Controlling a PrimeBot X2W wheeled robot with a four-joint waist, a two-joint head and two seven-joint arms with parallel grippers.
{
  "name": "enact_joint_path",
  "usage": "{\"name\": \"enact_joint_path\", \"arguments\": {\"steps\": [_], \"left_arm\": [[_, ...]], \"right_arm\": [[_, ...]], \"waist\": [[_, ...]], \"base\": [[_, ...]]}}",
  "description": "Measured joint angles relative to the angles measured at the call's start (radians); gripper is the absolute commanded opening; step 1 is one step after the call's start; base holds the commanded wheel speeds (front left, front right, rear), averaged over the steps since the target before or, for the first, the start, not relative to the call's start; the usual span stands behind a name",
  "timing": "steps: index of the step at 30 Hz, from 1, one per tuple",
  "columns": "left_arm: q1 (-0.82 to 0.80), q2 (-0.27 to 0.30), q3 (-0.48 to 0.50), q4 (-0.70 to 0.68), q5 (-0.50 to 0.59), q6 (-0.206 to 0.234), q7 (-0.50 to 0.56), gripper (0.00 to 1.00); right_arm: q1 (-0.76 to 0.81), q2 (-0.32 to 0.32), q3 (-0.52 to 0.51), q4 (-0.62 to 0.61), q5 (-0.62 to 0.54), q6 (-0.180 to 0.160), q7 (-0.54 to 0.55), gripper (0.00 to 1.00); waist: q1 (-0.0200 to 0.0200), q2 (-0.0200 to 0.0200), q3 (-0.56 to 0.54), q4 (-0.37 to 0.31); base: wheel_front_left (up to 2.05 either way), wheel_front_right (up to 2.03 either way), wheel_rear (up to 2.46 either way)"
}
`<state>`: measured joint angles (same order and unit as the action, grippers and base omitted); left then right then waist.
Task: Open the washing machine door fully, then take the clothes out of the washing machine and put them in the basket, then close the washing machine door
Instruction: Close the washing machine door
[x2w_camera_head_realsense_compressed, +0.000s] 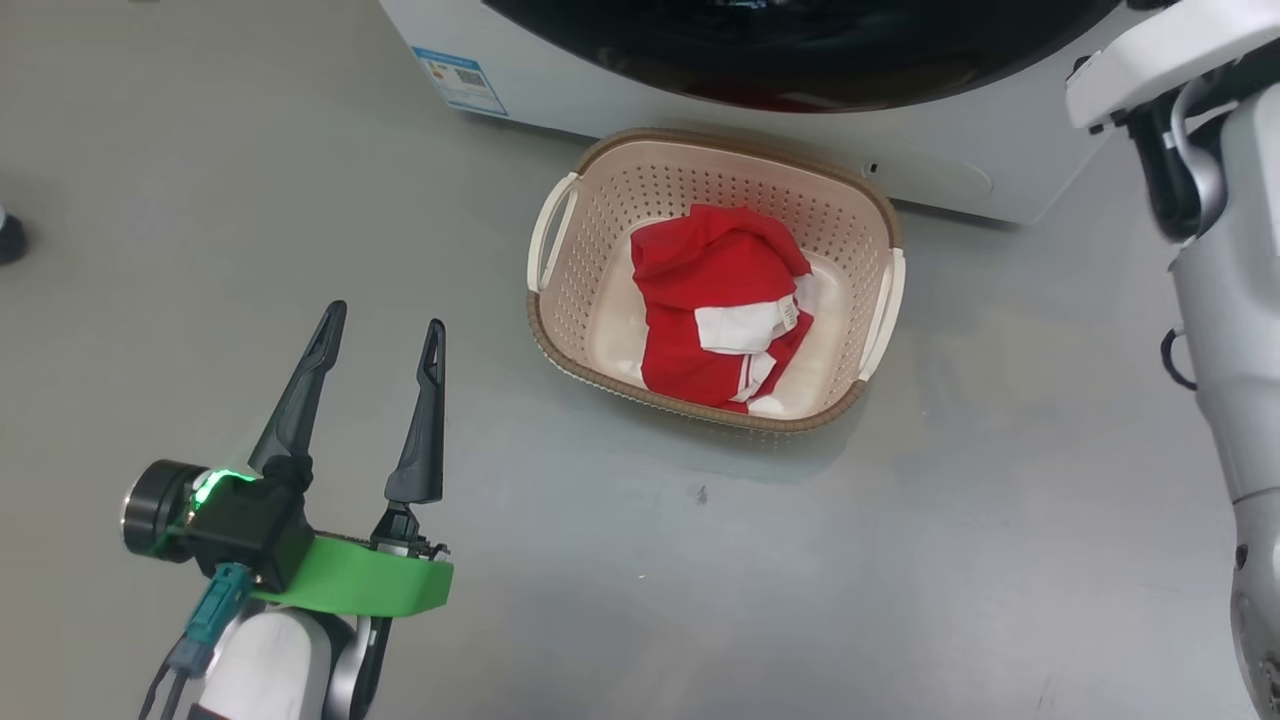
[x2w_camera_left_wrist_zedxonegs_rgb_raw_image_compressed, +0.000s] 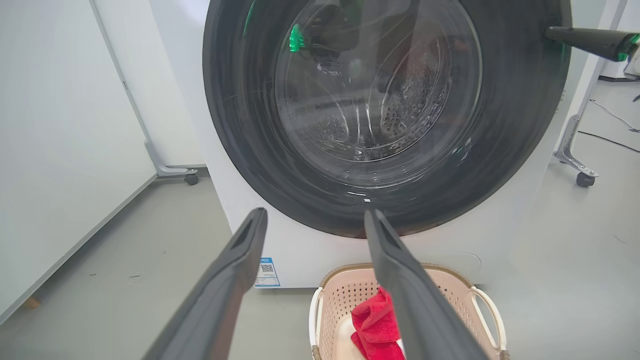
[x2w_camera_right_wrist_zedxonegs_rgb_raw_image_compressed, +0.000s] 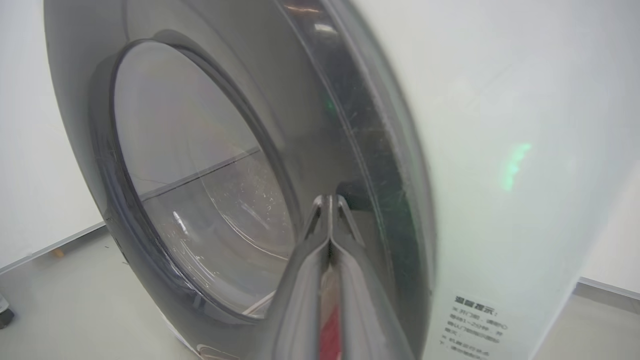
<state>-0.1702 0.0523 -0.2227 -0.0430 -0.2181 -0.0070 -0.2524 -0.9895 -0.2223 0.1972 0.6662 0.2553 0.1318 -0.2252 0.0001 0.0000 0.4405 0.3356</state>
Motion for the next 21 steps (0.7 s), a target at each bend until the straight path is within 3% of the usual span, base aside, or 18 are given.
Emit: {"name": "enact_joint_path", "arguments": {"steps": [17, 19, 20, 21], "left_arm": [[0.003, 0.002, 0.037, 0.034, 0.017, -0.008, -0.004, 1.0], [0.007, 0.004, 0.041, 0.038, 0.017, -0.008, -0.004, 1.0], [0.01, 0.005, 0.042, 0.041, 0.017, -0.008, -0.004, 1.0], [0.014, 0.005, 0.046, 0.045, 0.016, -0.008, -0.004, 1.0]], "right_arm": [[0.274, 0.076, 0.058, -0.024, 0.07, -0.001, -0.023, 0.0], [0.307, 0.083, 0.061, -0.034, 0.071, -0.001, -0.024, 0.05], [0.323, 0.09, 0.061, -0.037, 0.073, -0.001, -0.024, 0.34], [0.339, 0.097, 0.06, -0.045, 0.08, -0.001, -0.024, 0.5]], "waist": [[0.0, 0.0, -0.084, -0.072], [0.0, 0.0, -0.097, -0.083], [-0.0001, 0.0, -0.103, -0.088], [0.0, 0.0, -0.109, -0.094]], "base": [[0.0, 0.0, 0.0], [0.0, 0.0, 0.0], [0.0, 0.0, 0.0], [0.0, 0.0, 0.0]]}}
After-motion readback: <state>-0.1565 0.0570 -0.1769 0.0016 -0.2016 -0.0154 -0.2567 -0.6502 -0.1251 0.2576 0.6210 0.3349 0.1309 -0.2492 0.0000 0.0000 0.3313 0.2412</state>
